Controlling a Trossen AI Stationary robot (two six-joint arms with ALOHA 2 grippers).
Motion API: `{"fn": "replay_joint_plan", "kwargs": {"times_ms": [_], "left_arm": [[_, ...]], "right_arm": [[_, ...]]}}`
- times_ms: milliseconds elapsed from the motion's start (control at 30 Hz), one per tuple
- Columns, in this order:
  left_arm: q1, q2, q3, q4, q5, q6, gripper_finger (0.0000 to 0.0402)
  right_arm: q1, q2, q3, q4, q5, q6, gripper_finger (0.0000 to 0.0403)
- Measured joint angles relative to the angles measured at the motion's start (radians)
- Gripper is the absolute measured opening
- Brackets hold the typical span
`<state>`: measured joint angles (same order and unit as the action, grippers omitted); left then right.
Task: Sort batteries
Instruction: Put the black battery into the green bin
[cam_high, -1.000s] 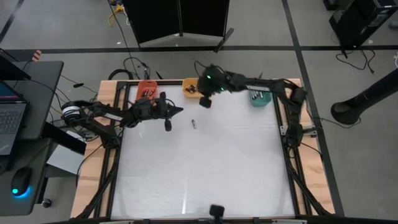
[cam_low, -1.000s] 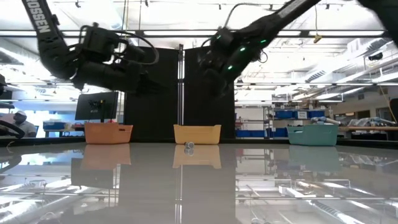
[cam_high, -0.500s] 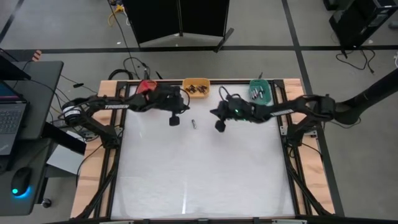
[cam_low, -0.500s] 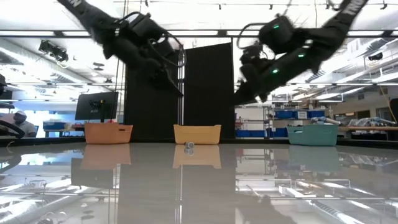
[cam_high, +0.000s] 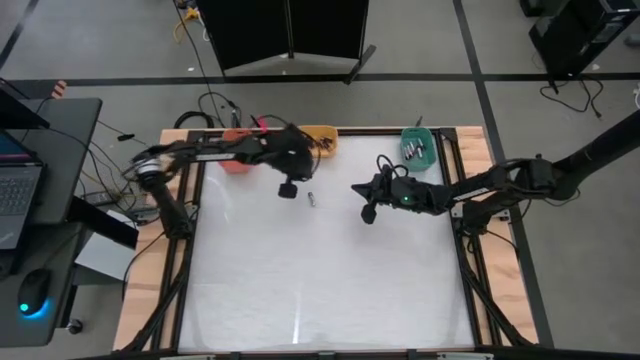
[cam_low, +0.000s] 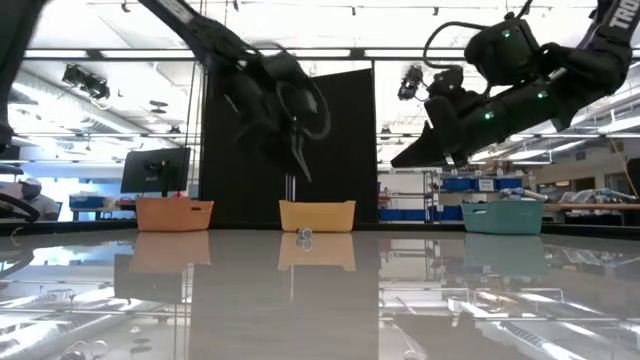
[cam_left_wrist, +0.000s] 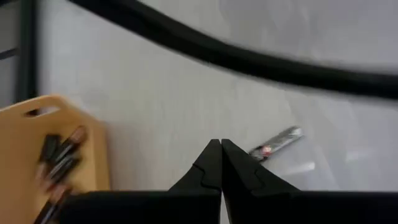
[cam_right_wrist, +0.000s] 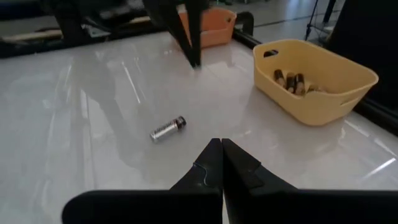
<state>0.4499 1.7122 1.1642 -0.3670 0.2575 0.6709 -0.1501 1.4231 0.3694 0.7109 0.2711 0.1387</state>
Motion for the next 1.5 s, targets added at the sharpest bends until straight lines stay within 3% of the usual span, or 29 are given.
{"fn": "replay_joint_plan", "kwargs": {"times_ms": [367,833,1033,1300,1500], "left_arm": [[-0.01,0.285,0.193,-0.193,-0.017,0.188,0.0005],[-0.064,0.29,0.189,-0.33,-0.008,0.153,0.0005],[-0.092,0.289,0.188,-0.311,-0.055,-0.001,0.0006],[-0.12,0.288,0.19,-0.332,-0.086,-0.179,0.006],[-0.147,0.286,0.19,-0.34,-0.168,-0.208,0.0118]], "right_arm": [[0.0,0.019,-0.003,-0.001,0.001,-0.01,0.0005],[0.005,0.031,-0.003,-0.008,0.001,-0.008,0.0006],[0.017,0.031,-0.003,-0.009,0.001,-0.008,0.0006],[0.018,0.031,-0.003,-0.009,0.001,-0.009,0.0006],[0.018,0.031,-0.003,-0.01,0.001,-0.01,0.0007]]}}
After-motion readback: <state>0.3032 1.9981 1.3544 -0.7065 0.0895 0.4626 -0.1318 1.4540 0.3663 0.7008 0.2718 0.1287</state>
